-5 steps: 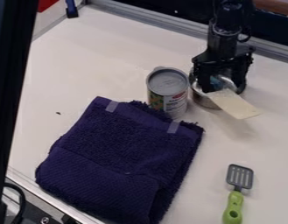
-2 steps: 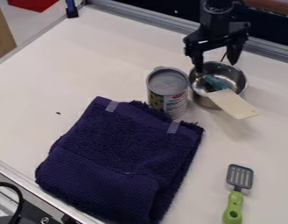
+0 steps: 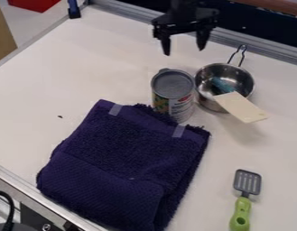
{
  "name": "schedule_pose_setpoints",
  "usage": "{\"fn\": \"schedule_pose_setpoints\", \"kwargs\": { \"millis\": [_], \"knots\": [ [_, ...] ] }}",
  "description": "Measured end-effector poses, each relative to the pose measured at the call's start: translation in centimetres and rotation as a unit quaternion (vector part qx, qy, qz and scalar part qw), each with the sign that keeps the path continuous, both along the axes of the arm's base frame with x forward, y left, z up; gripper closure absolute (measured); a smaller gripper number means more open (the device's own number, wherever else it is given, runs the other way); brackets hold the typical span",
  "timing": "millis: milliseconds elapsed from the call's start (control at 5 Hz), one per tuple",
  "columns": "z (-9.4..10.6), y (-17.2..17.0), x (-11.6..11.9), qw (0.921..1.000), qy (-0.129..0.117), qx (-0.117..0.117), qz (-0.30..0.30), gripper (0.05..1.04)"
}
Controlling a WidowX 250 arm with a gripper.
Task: Place knife on top of silver pot
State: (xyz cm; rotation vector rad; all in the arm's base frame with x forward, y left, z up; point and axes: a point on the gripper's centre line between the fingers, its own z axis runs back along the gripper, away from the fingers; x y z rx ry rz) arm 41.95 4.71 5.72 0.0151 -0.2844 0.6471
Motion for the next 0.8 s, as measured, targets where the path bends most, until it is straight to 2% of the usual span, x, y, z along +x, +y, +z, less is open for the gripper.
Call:
{"fn": "schedule_pose_setpoints", "kwargs": {
  "millis": [200, 400, 600, 800],
  "knots": [
    [-0.5, 3.8, -0.3, 0.9989, -0.013, 0.010, -0.044, 0.083],
    [-1.3, 7.1, -2.3, 0.9961, -0.002, -0.002, -0.089, 0.083],
    [1.0, 9.8, -5.5, 0.9933, -0.029, -0.020, -0.110, 0.083],
    [1.8, 11.7, -10.0, 0.9877, -0.044, -0.012, -0.149, 0.083]
  ]
}}
